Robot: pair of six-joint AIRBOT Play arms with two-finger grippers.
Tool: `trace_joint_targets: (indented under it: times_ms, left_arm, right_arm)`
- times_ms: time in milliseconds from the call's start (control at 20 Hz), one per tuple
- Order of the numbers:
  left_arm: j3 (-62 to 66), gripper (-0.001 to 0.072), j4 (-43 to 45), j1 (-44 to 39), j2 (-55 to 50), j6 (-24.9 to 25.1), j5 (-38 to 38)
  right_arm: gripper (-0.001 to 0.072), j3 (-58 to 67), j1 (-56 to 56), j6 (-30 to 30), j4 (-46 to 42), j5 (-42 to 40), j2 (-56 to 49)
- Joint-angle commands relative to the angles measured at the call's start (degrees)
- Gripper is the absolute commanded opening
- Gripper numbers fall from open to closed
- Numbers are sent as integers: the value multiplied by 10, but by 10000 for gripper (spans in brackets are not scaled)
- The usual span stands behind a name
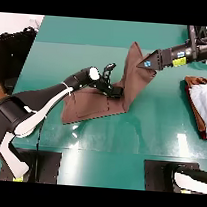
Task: Fold the shirts.
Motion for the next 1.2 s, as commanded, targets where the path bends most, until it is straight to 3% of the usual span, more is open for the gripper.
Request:
trace_joint_targets:
  times_ms: [0,250,450,700,800,900,950,1000,1100,1150]
  left_arm:
    - [43,31,5,29,1,6,-78]
    - [61,30,92,92,78,20,-116]
    - [61,31,190,201,194,19,-169]
    - [61,32,245,322,316,20,-192]
    - [61,32,245,351,341,20,-198]
    - [61,32,245,364,351,20,-211]
    - [61,32,246,364,351,21,-219]
    - [61,32,246,364,351,21,-228]
    - [61,32,242,364,351,21,-233]
    - [61,32,241,364,351,21,-234]
  right_arm:
    - [16,1,30,-10,9,-22,0]
    - [16,1,76,-21,9,-47,-1]
    - [17,1,150,-36,10,-94,-30]
    - [31,2,295,-90,35,-219,-134]
    - [199,10,337,-127,76,-266,-180]
    - [554,53,360,-127,79,-264,-226]
    - [592,81,363,-127,79,-237,-245]
    - [571,106,360,-125,78,-201,-258]
    - [443,137,338,-95,31,-128,-266]
    - [443,142,319,-77,-12,-98,-263]
